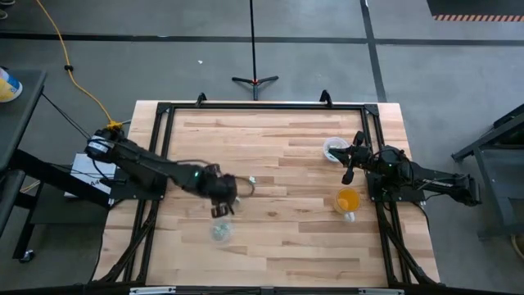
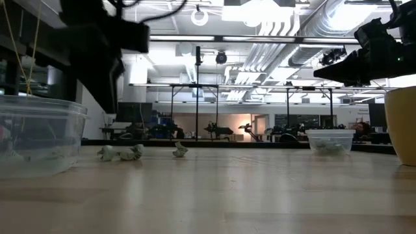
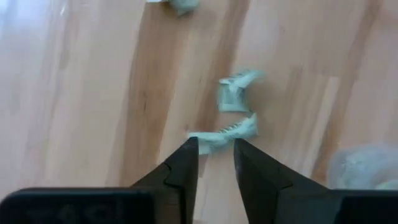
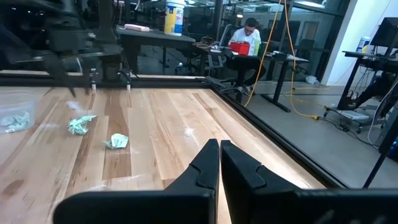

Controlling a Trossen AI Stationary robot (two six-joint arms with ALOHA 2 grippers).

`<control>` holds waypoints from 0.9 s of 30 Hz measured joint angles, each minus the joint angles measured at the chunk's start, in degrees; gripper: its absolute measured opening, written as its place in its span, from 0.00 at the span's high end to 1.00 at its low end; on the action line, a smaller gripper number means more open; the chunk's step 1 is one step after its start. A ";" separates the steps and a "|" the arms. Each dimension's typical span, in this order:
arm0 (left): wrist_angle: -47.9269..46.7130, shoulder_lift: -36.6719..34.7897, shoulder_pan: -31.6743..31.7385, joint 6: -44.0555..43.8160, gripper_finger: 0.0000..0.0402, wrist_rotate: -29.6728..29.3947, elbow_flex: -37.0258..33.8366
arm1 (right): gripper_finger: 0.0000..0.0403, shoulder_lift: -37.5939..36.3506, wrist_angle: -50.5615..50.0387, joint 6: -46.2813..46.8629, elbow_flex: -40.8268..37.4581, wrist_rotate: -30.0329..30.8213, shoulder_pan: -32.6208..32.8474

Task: Pick and place Stevia / Truvia into bins
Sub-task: Put the bottom left stevia packet into the square container

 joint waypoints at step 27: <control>20.43 0.02 6.98 23.15 0.45 12.36 -13.99 | 0.98 0.00 0.00 0.09 0.00 0.02 0.00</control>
